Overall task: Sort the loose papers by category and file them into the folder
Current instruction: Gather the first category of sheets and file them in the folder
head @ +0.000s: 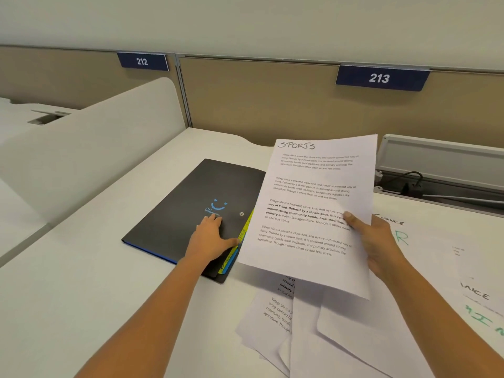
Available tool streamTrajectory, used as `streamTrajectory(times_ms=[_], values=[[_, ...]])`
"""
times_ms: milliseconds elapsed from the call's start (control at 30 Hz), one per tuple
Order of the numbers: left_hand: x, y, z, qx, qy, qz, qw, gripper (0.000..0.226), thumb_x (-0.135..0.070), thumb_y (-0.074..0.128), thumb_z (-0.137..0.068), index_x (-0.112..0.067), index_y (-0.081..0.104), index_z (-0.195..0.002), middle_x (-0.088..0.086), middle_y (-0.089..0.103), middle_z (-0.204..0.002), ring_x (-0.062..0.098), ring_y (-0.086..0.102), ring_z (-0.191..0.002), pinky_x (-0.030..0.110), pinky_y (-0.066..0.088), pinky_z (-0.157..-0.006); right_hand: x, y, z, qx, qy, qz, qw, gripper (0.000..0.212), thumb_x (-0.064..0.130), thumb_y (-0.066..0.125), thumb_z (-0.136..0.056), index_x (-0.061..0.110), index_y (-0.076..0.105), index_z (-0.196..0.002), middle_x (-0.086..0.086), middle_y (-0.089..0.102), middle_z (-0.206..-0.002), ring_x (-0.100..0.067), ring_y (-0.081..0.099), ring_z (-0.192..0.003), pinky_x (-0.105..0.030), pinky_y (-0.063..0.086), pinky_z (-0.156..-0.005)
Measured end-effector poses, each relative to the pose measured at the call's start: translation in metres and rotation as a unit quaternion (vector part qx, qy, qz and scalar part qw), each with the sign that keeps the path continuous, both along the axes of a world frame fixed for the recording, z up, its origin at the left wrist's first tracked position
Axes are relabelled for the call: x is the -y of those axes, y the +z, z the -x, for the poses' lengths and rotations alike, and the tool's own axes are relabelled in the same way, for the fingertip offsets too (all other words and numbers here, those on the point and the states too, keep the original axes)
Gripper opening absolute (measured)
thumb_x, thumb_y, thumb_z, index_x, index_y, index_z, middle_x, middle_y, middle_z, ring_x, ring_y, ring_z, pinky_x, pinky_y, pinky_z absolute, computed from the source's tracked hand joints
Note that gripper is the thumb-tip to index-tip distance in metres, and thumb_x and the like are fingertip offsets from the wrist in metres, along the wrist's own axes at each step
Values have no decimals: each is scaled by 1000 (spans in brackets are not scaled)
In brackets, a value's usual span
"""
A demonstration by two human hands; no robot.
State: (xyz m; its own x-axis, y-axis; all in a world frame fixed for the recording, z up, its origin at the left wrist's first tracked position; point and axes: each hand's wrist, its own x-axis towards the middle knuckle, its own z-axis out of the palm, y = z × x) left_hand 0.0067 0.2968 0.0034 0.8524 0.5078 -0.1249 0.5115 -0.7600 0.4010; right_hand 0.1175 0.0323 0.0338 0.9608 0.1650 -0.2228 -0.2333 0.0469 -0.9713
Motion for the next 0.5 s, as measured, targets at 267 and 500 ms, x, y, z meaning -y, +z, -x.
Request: streamTrajectory(times_ms=[267,500], values=[[3,5,-5,-15,-43,-41,998,52,-39,57,-87,-11,44,-129,9,53,-127,23,49,-116,35,40,-97,-6,-4,-1,52,16,153,987,27,15,60,-90,6,62,-115,-15,66,-104,-30,62,-88,-41,51,-84],[1,10,-13,-31,-88,-62,994,39,-32,53,-89,-8,50,-119,9,61,-94,21,58,-81,33,51,-79,4,-6,-1,58,11,214,975,24,18,59,-91,6,63,-112,-16,66,-104,-35,63,-92,-44,52,-84]])
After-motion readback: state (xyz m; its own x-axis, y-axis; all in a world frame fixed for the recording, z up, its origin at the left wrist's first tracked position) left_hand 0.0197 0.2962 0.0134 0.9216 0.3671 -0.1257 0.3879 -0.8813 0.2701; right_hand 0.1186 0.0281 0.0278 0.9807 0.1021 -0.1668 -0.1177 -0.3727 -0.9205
